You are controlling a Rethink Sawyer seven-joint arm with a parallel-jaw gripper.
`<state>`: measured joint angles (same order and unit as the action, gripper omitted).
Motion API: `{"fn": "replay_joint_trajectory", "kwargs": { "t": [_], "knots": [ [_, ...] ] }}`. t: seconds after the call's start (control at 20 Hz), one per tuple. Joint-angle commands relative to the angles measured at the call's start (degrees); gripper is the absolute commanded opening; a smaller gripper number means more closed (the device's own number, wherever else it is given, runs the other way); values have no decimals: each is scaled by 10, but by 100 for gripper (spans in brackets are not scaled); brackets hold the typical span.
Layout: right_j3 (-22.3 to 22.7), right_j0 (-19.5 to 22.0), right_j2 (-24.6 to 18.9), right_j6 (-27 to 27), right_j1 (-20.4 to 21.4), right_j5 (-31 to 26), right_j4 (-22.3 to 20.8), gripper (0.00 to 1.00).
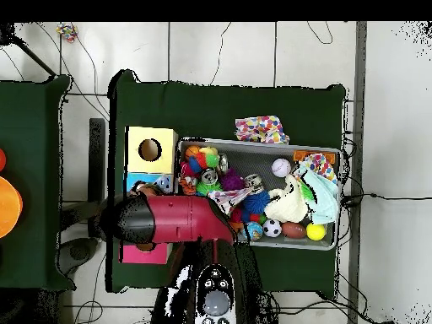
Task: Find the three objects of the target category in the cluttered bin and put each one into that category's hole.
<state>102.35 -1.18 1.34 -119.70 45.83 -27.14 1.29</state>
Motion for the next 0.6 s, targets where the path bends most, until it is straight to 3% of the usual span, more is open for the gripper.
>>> {"fn": "replay_joint_trajectory", "kwargs": {
  "t": [0.05,0.6],
  "knots": [
    [55,9,-17,-54,-15,-7,-7,0],
    [63,-17,-10,-76,-22,5,-4,0]
  ]
}}
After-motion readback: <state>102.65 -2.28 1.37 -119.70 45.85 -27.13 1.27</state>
